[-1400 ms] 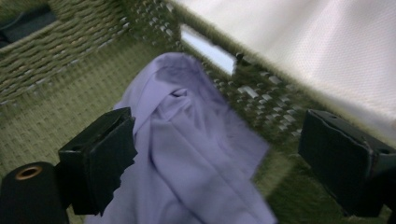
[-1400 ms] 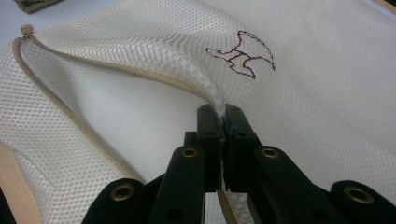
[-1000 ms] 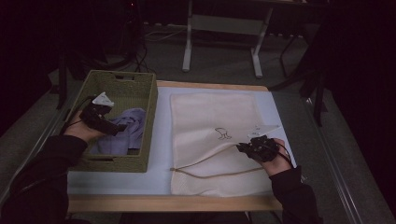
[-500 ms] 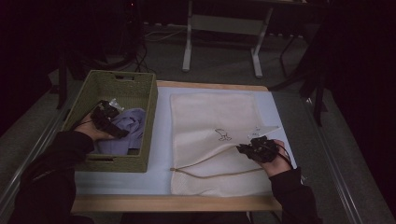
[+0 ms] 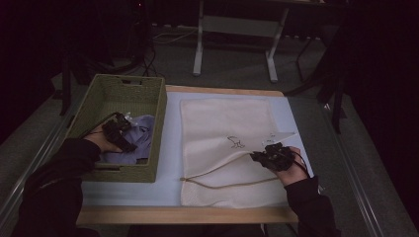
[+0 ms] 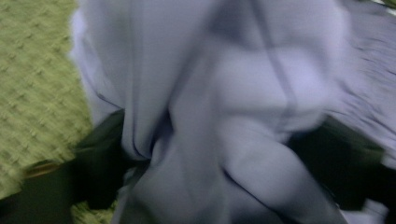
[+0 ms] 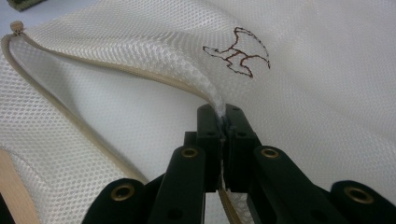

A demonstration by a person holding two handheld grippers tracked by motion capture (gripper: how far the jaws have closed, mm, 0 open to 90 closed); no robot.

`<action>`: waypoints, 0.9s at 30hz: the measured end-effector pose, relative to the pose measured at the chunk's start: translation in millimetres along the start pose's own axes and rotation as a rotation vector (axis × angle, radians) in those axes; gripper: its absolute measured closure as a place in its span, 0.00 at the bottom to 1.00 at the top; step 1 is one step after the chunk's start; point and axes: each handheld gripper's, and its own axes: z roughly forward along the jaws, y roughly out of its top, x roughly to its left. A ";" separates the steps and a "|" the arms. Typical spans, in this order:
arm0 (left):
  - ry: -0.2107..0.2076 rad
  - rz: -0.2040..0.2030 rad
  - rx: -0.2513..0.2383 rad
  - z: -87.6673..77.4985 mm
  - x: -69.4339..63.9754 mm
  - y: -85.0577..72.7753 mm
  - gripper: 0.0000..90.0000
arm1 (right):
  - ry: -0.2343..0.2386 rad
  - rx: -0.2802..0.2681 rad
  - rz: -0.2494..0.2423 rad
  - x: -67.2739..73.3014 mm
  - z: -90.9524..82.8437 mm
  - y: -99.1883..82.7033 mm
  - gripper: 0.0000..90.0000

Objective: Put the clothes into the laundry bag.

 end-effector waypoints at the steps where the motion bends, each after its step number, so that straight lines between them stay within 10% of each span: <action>1: 0.000 0.000 0.000 0.0 0.0 0.0 0.36 | 0.000 0.000 0.000 0.0 0.0 0.0 0.96; 5: -0.088 0.016 0.008 0.8 -2.9 -0.2 0.67 | -0.001 0.002 -0.001 0.2 -0.2 -0.2 0.96; 8: -0.073 0.011 0.016 -0.8 -2.1 -0.2 0.90 | -0.001 0.003 0.002 0.6 -0.6 -0.4 0.96; 12: -0.059 0.013 -0.007 -9.3 0.9 -1.6 0.93 | -0.004 0.005 0.000 1.3 -0.7 0.3 0.96; 17: -0.076 -0.021 -0.167 -31.0 5.6 -5.7 0.93 | -0.005 0.001 -0.001 1.4 -1.6 2.2 0.96; 27: -0.054 -0.024 -0.333 -78.1 3.5 -4.4 0.93 | -0.005 -0.005 -0.012 3.1 -4.3 6.2 0.96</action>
